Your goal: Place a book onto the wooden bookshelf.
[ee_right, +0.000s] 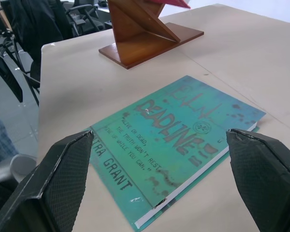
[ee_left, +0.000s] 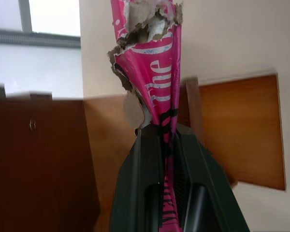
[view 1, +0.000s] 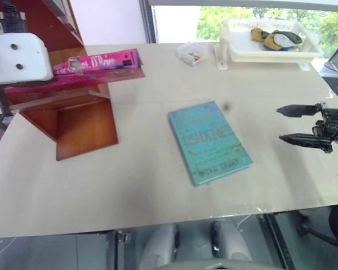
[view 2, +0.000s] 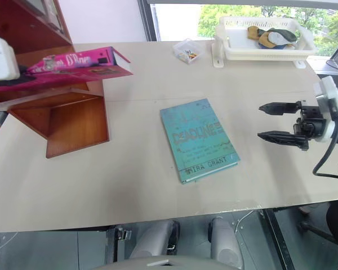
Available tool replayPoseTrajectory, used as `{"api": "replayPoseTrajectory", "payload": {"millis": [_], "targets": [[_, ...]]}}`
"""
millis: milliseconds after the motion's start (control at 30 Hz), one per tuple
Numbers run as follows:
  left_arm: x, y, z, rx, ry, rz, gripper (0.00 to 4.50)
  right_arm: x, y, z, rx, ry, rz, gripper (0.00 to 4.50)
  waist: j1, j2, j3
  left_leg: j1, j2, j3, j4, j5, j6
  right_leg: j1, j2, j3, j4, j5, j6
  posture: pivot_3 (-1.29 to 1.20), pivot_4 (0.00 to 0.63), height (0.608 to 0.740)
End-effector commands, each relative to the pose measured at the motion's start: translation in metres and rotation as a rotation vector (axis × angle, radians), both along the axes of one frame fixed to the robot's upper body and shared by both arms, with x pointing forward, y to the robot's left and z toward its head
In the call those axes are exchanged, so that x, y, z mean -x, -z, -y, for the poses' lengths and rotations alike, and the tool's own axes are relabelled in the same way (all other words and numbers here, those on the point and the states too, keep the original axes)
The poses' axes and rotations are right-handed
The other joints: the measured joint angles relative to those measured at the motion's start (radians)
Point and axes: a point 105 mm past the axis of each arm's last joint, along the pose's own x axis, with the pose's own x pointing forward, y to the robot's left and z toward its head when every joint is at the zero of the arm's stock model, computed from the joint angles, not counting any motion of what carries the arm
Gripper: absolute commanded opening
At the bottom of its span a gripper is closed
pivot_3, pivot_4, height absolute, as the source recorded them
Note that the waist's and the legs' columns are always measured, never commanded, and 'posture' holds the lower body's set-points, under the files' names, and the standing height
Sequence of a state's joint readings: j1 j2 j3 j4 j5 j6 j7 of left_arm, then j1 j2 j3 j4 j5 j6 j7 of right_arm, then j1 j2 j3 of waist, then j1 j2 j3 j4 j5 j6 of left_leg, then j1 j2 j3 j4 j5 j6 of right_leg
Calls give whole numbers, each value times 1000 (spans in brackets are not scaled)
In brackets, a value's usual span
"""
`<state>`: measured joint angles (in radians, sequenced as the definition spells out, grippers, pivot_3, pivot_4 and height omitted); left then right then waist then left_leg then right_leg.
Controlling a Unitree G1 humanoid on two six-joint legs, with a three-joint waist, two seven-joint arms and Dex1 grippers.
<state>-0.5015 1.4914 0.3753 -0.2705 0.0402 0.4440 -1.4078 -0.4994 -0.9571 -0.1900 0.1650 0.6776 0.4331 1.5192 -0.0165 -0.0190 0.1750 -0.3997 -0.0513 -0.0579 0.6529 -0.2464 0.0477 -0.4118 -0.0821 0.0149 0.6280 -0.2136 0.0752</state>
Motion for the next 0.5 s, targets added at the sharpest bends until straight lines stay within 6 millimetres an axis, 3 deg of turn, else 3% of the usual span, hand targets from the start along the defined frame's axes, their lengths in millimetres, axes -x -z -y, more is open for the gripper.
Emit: {"api": "replayPoseTrajectory", "payload": {"millis": [33,367,500], "targets": [[16,-19,-14,-40,-40,64,27,3,-10,-1,-13,-39,34,4500,0,0,0,0,0,0,0,1,-1,0,0,0,0,0,0,0,150,740],[19,-12,-59,-90,-121,31,27,9,-25,-8,-114,-99,32,4500,-4,2,1,1,0,1,0,0,-1,0,-1,1,0,0,0,0,150,740],[17,-7,-63,-89,-128,10,27,10,-27,-9,-125,-104,33,4500,-26,2,1,2,2,2,-2,0,0,-1,1,2,0,0,0,0,150,740]]}}
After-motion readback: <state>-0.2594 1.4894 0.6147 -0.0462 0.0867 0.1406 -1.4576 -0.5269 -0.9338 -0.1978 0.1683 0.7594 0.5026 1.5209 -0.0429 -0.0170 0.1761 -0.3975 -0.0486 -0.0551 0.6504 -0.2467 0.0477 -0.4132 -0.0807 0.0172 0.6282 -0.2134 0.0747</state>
